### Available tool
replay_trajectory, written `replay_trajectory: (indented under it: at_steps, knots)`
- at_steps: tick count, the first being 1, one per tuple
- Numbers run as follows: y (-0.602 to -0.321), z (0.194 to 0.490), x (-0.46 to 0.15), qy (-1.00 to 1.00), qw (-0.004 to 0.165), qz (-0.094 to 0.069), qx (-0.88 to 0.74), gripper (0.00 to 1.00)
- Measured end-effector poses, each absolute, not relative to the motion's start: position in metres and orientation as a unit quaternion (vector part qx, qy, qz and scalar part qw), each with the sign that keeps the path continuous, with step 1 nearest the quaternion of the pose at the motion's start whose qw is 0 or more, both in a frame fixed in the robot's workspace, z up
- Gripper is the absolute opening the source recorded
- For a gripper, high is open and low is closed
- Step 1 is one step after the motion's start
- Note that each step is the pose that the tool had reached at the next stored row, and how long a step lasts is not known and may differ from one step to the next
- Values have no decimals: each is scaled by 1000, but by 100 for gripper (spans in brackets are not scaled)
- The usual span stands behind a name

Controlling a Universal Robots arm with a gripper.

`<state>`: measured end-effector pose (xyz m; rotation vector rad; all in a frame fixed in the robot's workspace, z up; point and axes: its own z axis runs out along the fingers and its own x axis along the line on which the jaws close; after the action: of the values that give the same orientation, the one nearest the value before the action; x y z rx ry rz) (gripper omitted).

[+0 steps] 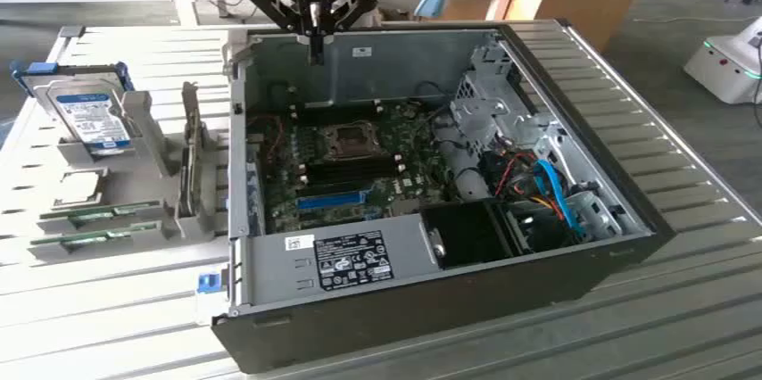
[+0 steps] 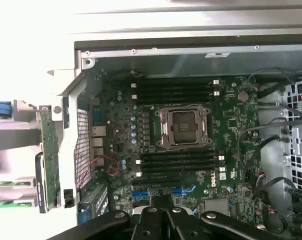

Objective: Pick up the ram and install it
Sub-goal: 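Reach for the ram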

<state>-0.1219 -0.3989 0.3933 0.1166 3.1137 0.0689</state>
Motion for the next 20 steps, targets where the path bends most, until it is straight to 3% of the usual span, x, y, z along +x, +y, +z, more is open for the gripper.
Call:
replay_trajectory:
  at_steps: [20]
  knots:
    - [-399,393,-131,999,12,22,37,11]
